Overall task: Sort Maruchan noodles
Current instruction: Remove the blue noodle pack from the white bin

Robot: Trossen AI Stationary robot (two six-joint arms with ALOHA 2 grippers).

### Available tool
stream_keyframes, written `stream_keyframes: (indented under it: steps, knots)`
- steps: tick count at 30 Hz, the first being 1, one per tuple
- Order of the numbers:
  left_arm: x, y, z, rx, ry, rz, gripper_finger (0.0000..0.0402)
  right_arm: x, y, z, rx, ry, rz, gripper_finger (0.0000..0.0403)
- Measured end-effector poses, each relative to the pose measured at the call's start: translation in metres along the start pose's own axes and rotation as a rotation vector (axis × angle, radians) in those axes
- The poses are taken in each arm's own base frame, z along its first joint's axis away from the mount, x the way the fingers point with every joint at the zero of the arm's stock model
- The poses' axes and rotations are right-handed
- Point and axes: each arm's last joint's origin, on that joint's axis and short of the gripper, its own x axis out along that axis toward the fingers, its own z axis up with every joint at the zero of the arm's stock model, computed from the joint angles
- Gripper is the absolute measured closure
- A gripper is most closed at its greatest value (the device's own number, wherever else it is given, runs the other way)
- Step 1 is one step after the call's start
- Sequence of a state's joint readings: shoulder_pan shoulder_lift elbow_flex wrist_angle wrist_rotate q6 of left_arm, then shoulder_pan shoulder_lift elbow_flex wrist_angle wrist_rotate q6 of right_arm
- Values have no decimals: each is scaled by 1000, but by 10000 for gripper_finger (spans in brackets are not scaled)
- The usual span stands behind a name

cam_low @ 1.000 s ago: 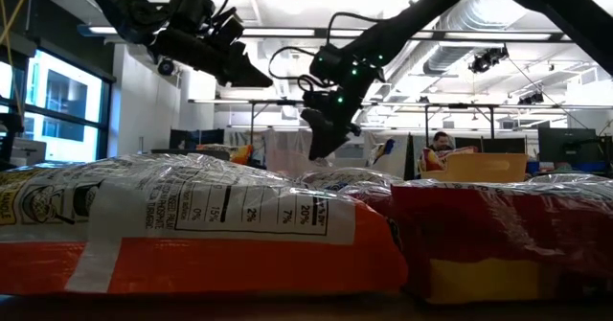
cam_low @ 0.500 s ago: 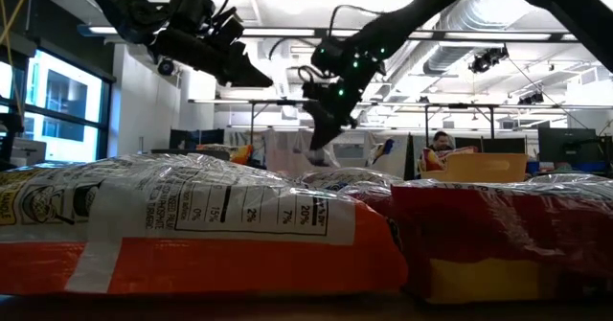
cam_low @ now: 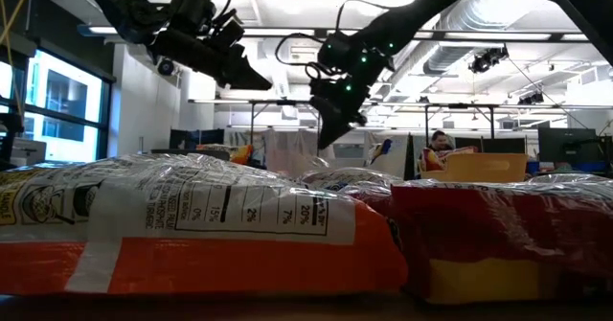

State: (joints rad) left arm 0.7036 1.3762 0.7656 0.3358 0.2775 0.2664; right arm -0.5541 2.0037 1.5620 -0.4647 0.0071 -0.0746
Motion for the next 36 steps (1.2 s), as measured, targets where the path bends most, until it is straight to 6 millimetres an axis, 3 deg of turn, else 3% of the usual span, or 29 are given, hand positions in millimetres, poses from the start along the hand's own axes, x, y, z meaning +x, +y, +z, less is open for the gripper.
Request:
stream_keyframes:
  steps: [3,10,14,19,26,32,36]
  knots:
    - [0,0,2,4,-16,5,296,2,5,-2,-10,16,8,357]
    - [0,1,3,5,-29,8,296,5,7,0,-6,0,8,221]
    - [0,1,3,5,-27,7,296,17,4,-3,19,-3,15,196]
    - [0,1,3,4,-26,7,296,29,1,-4,32,-19,9,239]
    - [0,1,2,5,-25,7,296,29,0,-3,15,-33,52,389]
    - [0,1,3,5,-26,7,296,31,-1,-6,7,-19,64,385]
    - [0,1,3,5,-25,7,296,19,-1,4,-18,-83,58,399]
